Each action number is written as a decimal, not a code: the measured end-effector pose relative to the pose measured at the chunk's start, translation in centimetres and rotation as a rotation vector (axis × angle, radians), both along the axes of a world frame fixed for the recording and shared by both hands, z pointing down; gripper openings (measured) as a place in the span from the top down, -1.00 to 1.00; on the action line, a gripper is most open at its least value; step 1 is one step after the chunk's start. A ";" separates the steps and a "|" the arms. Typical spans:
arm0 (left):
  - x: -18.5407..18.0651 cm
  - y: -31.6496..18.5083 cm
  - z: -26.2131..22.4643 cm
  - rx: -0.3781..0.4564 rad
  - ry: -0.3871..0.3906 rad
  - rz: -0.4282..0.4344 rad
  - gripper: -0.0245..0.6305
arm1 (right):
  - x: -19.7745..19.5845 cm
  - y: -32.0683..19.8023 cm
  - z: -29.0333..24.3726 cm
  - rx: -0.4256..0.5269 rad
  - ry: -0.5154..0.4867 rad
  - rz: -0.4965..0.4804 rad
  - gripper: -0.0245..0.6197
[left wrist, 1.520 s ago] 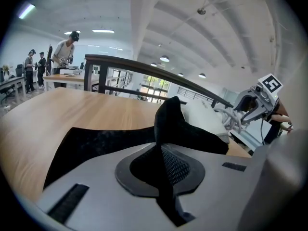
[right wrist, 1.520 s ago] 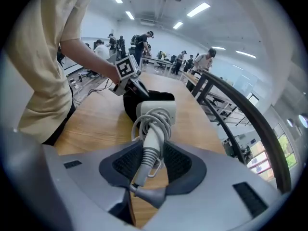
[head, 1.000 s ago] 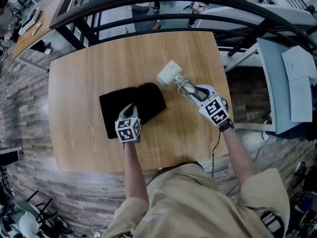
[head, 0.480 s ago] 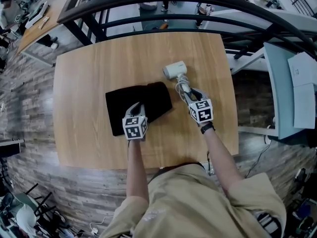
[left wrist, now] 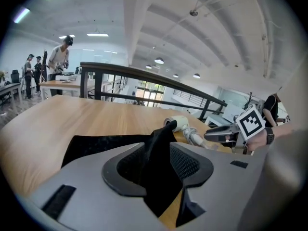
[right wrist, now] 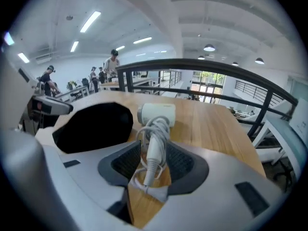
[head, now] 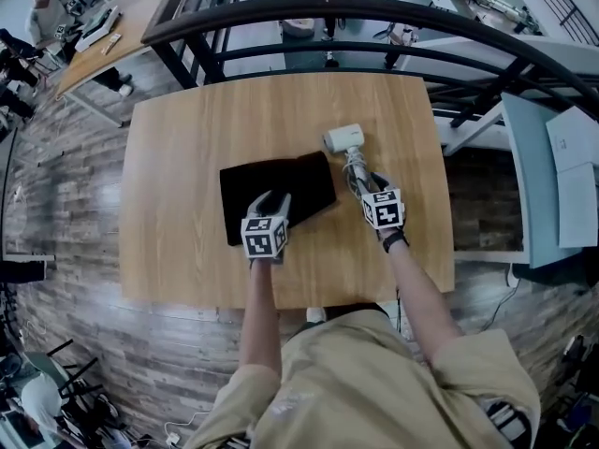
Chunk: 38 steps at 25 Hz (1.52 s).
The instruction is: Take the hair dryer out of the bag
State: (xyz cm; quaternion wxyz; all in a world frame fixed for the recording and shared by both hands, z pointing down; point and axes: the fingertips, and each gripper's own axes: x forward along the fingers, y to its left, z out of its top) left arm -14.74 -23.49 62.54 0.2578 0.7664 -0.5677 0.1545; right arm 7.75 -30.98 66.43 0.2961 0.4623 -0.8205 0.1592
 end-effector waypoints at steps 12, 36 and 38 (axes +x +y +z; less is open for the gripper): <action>0.6 8.1 -13.8 0.275 -0.078 -0.021 0.56 | -4.0 10.0 -20.5 0.396 -0.302 0.011 0.77; 2.0 19.2 -23.7 0.556 -0.100 -0.099 0.89 | -8.0 23.5 -29.7 0.612 -0.305 -0.166 0.88; 2.0 20.1 -23.8 0.558 -0.099 -0.106 0.89 | -8.0 24.4 -29.7 0.610 -0.297 -0.170 0.88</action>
